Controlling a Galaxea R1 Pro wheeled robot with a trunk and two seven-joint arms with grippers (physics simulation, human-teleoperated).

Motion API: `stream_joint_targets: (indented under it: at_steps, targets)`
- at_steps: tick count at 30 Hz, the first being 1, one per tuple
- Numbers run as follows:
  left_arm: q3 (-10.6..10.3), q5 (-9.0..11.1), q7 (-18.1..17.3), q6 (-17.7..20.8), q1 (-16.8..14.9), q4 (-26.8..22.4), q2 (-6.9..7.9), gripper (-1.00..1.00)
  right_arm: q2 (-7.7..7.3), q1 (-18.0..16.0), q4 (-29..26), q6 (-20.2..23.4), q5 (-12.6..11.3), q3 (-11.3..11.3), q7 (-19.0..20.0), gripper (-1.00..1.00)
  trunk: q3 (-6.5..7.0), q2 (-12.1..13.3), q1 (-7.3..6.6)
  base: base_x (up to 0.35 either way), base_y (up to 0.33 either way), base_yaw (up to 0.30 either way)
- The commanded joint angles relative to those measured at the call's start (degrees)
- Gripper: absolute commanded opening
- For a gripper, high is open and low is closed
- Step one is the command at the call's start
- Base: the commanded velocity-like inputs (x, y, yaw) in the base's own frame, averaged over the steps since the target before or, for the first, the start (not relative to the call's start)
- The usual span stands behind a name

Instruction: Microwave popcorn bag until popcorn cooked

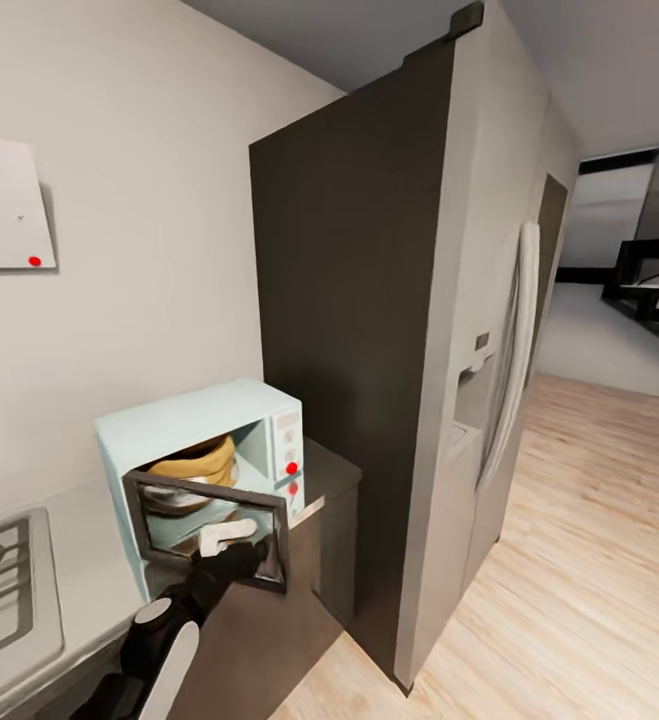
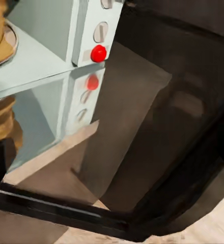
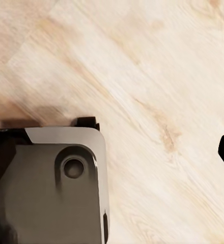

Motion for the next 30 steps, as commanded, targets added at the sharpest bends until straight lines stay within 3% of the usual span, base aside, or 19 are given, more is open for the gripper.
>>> stream_joint_targets:
  at_steps: [1, 20, 24, 30]
  targets:
    - [-0.99, 1.65, 0.32, 0.10, 0.00, -0.06, -0.02, 1.00, -0.03, -0.06, 0.12, 0.06, -0.37, 0.21, 0.23, 1.00, 0.03, -0.02, 0.04, 0.236, 0.000, -0.129]
    - [-0.92, 1.60, 0.66, 0.06, 0.00, -0.06, -0.26, 1.00, -0.14, -0.06, 0.11, -0.09, -0.02, 0.21, 0.23, 1.00, 0.07, -0.02, 0.04, 0.240, 0.000, -0.006]
    - [-0.85, 1.60, 0.74, -2.40, 0.00, -0.06, -0.49, 1.00, -0.14, -0.06, 0.11, -0.03, -0.02, 0.21, 0.23, 1.00, 0.07, -0.02, 0.04, 0.240, 0.000, 0.000]
    - [-0.83, 1.58, 0.76, -3.00, 0.00, -0.06, -0.53, 1.00, -0.17, -0.06, 0.11, 0.23, -0.05, 0.21, 0.23, 1.00, 0.07, -0.02, 0.04, 0.238, 0.000, 0.050]
